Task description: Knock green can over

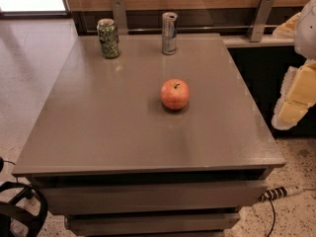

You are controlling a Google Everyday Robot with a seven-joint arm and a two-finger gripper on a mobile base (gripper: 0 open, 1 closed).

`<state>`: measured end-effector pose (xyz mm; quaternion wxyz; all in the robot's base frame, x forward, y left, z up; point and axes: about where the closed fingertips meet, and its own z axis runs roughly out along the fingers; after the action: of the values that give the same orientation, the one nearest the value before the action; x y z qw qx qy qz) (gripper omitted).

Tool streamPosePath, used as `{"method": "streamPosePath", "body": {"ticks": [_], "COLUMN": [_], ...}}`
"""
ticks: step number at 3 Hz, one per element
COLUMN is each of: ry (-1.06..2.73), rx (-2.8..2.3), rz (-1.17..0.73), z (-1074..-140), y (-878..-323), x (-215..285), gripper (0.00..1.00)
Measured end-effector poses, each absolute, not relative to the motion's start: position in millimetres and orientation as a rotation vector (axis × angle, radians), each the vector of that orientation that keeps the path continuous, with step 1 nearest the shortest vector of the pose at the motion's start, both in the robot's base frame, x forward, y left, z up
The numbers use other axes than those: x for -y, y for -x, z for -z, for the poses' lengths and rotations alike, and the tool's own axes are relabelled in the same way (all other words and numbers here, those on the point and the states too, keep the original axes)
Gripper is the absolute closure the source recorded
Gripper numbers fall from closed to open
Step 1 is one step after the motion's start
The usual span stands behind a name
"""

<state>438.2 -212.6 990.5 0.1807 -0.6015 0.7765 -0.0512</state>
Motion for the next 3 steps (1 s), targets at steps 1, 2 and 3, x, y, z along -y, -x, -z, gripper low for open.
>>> {"method": "streamPosePath", "body": {"ticks": [1, 2, 3], "ry": [1.699, 1.657, 1.516], "rx": [-2.193, -2.151, -2.066], "rz": [0.145, 0.149, 0.127], "z": [-990.6, -997.5, -1011.9], "y": [-438.2, -452.4, -490.2], "x": [212.6, 206.9, 187.8], "gripper": [0.00, 0.00, 0.00]}}
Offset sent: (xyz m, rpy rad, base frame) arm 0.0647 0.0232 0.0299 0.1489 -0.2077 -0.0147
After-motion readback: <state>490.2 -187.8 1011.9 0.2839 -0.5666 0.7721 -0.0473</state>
